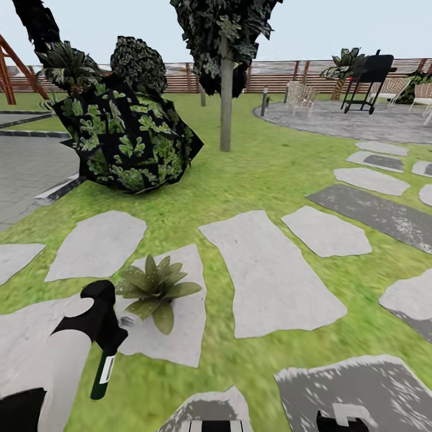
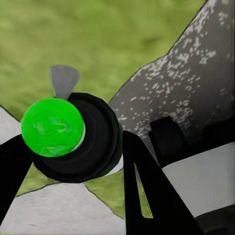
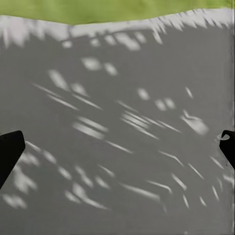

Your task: Pick up the pesticide atomizer in the garden and spray insectifuge to fully cover both potted plants in the garden.

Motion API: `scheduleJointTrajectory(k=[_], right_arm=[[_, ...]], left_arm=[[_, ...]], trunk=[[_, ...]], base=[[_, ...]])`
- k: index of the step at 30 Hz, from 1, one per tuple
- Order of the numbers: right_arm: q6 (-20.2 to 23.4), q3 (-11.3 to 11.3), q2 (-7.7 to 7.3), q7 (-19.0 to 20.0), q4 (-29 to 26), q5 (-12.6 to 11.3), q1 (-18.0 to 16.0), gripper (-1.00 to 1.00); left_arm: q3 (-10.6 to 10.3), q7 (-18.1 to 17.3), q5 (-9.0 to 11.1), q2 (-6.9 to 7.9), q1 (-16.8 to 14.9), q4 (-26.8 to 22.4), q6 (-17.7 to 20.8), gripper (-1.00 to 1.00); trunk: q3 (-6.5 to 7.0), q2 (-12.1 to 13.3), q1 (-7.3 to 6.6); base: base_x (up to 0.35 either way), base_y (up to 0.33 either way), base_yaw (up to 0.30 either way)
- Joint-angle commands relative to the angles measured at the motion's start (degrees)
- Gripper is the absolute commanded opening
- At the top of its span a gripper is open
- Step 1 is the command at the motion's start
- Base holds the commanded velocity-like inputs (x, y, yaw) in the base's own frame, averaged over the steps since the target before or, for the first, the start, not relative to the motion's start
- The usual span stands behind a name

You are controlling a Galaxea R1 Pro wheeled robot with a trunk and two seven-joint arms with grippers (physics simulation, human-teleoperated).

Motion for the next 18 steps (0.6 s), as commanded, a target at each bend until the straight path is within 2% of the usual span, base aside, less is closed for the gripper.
scheduleJointTrajectory(k=[1,7,18], right_arm=[[-0.16,-0.46,0.01,-0.17,0.06,0.60,-0.04,1.00],[-0.16,-0.45,0.01,-0.22,0.04,0.60,-0.04,1.00],[-0.16,-0.46,0.02,-0.22,0.04,0.60,-0.04,1.00]], left_arm=[[0.18,-0.56,-0.63,-0.07,-0.04,-0.04,0.58,-1.00],[0.18,-0.53,-1.01,0.00,0.07,-0.03,0.58,-1.00],[0.18,-0.47,-1.29,0.19,0.09,-0.12,0.58,-1.00]], trunk=[[-0.05,-0.02,0.01],[-0.05,-0.02,0.01],[-0.05,-0.02,0.01]], base=[[0.176,-0.230,0.000],[0.104,-0.250,0.048],[0.003,-0.271,0.261]])
